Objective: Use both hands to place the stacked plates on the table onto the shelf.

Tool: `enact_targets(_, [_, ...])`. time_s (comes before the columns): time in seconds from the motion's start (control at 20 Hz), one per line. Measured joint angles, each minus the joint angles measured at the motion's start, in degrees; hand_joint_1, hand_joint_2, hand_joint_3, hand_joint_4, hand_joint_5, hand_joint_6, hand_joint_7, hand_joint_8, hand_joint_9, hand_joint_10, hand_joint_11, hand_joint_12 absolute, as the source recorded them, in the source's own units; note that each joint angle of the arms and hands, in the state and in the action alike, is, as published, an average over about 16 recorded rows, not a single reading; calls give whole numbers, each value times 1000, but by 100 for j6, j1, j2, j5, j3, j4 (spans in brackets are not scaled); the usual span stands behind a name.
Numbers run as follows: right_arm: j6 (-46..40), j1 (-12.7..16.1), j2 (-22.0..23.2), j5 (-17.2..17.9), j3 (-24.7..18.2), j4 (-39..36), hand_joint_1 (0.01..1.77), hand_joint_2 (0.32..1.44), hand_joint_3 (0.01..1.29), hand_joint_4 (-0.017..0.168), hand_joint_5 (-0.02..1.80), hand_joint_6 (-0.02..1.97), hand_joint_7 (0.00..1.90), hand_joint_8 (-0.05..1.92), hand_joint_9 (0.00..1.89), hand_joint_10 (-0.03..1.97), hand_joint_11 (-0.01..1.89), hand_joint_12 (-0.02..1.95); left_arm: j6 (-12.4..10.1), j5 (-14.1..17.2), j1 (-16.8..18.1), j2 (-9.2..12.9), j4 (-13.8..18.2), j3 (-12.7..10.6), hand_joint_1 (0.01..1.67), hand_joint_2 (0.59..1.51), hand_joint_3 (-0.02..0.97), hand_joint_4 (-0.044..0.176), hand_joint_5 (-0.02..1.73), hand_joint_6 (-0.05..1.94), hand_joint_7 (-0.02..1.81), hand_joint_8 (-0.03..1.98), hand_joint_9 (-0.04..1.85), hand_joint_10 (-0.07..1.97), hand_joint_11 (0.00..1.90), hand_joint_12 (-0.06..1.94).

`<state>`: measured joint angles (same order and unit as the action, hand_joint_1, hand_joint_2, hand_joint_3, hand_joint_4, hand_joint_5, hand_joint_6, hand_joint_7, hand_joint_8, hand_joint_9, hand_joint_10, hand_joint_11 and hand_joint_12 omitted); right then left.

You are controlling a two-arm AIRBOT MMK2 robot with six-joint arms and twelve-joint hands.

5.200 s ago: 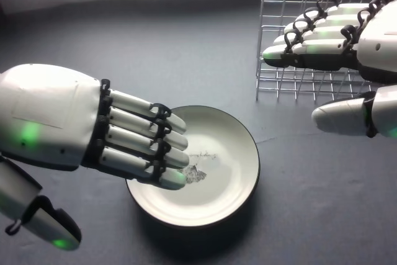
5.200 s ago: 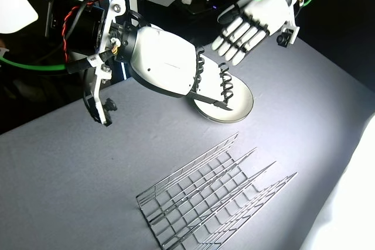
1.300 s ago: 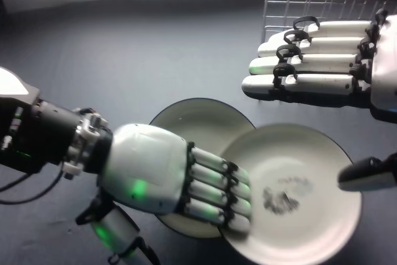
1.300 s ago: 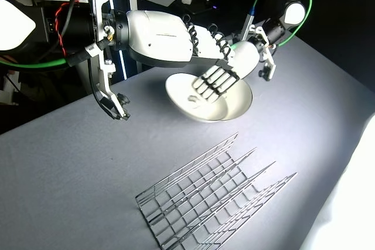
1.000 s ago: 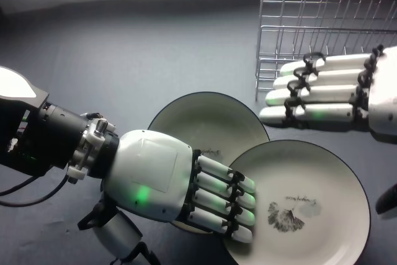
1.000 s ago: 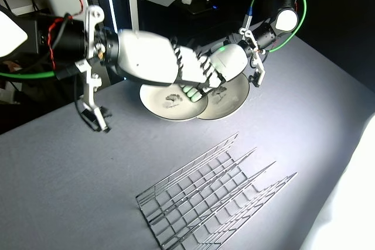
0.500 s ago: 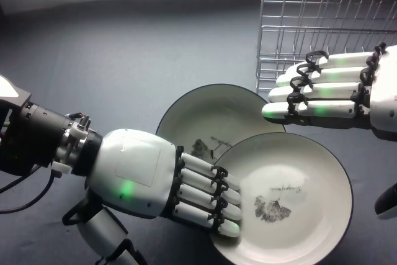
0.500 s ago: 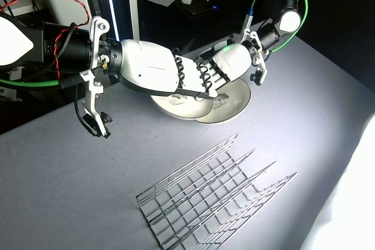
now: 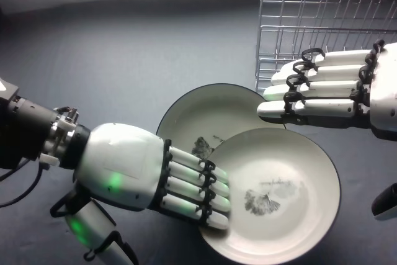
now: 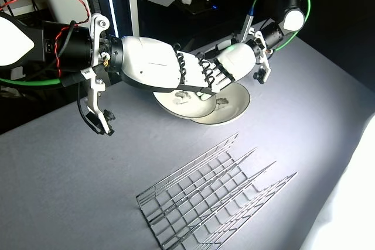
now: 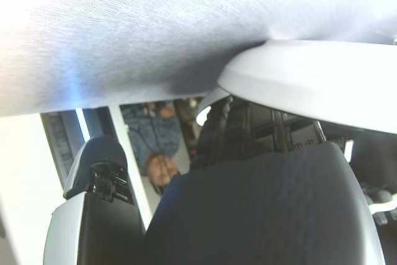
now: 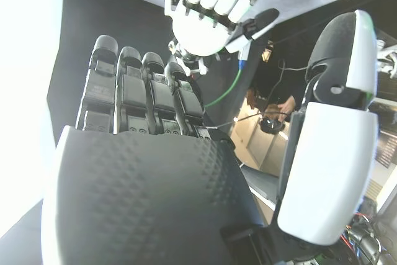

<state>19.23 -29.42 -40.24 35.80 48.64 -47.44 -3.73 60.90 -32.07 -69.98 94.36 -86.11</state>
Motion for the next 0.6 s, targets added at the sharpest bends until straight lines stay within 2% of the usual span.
enact_targets(0.6, [27, 1, -1, 62, 0, 0, 933, 752, 18, 0, 13, 19, 12, 11, 13, 12, 16, 83, -71, -165, 218, 187, 231, -273, 14, 1198, 8, -5, 10, -29, 12, -7, 45, -3, 39, 100])
